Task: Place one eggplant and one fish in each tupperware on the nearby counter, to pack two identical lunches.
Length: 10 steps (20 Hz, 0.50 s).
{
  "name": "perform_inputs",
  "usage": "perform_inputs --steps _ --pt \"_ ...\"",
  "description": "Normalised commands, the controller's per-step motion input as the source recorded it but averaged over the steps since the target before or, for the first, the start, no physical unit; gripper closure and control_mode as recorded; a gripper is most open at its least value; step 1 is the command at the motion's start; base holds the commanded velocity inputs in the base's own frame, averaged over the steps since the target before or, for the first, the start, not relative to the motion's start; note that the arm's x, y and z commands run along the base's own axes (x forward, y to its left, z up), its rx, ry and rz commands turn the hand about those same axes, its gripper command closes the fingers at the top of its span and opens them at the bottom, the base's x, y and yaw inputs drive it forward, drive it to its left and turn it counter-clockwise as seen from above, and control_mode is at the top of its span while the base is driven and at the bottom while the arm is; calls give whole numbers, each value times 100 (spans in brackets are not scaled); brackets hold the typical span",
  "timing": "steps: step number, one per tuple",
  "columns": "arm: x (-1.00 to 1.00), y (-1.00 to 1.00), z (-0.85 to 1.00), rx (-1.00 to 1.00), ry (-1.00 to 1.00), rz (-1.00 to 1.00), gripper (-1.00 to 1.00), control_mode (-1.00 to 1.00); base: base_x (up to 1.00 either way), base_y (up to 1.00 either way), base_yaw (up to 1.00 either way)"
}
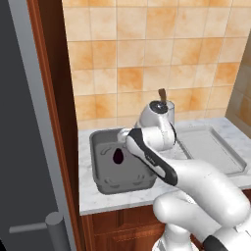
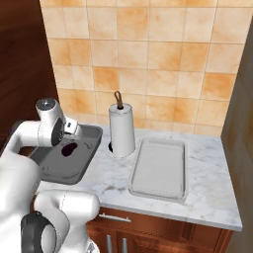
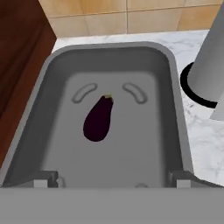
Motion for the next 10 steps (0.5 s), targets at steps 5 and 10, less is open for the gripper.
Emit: perform_inputs --steps 5,10 --pt "-100 -100 28 0 -14 -2 -100 -100 0 0 0" --pt "-100 -75 28 0 -12 0 -100 -100 0 0 0"
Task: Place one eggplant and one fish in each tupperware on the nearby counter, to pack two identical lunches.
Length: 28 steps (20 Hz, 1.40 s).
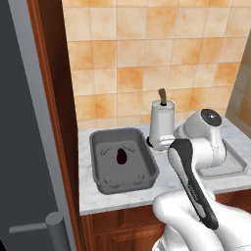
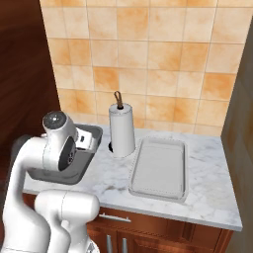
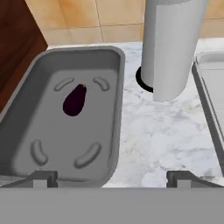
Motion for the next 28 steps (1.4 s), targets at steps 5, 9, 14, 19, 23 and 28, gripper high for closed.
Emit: perform_inputs --steps 5,9,14,19,23,28 --pt "-100 -36 29 0 0 -5 -100 -100 0 0 0" --pt "-25 -2 6 0 -1 -1 -100 100 -75 -1 -4" --pt "0 0 0 0 0 0 -100 100 -100 0 -6" --pt "0 0 0 0 0 0 -100 100 -100 2 -4" --pt "0 0 0 0 0 0 -100 100 -100 34 0" --pt "0 0 0 0 0 0 -100 100 -82 95 0"
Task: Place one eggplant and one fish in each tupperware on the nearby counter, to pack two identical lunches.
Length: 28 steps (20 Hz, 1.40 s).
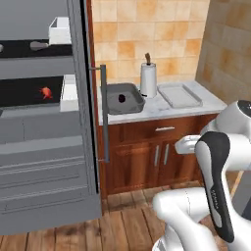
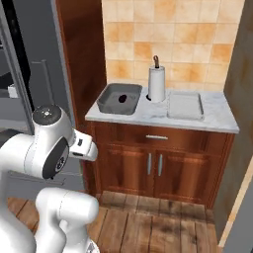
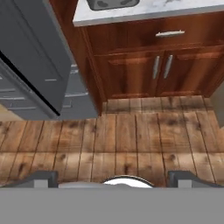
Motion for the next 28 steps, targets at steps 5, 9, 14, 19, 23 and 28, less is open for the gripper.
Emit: perform_inputs --steps 5,9,14,19,23,28 --pt "0 0 0 0 0 0 -100 100 -41 100 0" --pt "0 0 0 0 0 0 -100 100 -3 100 0" --pt "0 0 0 0 0 0 -100 100 30 96 0" --pt "0 0 0 0 0 0 -100 100 65 29 0" --pt "0 0 0 0 0 0 -100 100 77 14 0" --pt "0 0 0 0 0 0 -100 100 95 37 0"
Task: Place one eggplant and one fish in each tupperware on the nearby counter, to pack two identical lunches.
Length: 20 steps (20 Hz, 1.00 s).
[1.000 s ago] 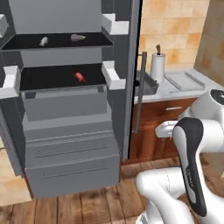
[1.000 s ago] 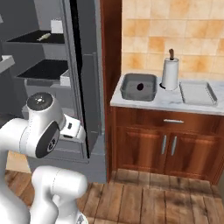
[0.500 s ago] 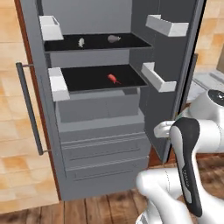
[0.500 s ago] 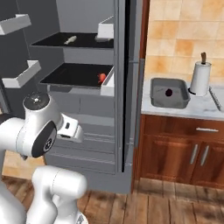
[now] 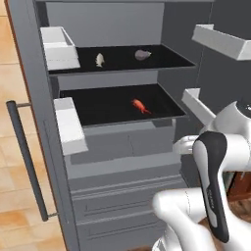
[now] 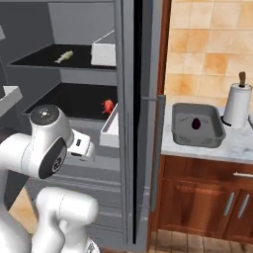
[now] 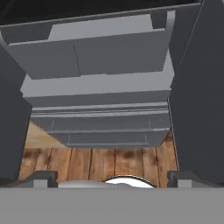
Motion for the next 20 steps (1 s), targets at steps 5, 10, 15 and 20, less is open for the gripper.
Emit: perform_inputs --steps 5,10,15,20 --pt "0 0 0 0 0 0 -100 100 85 44 0" --pt "45 2 -2 0 0 0 -100 -100 26 11 0" --pt "90 0 -12 0 0 0 -100 -100 0 0 0" --pt "66 0 -26 0 -3 -1 -100 -100 0 0 0"
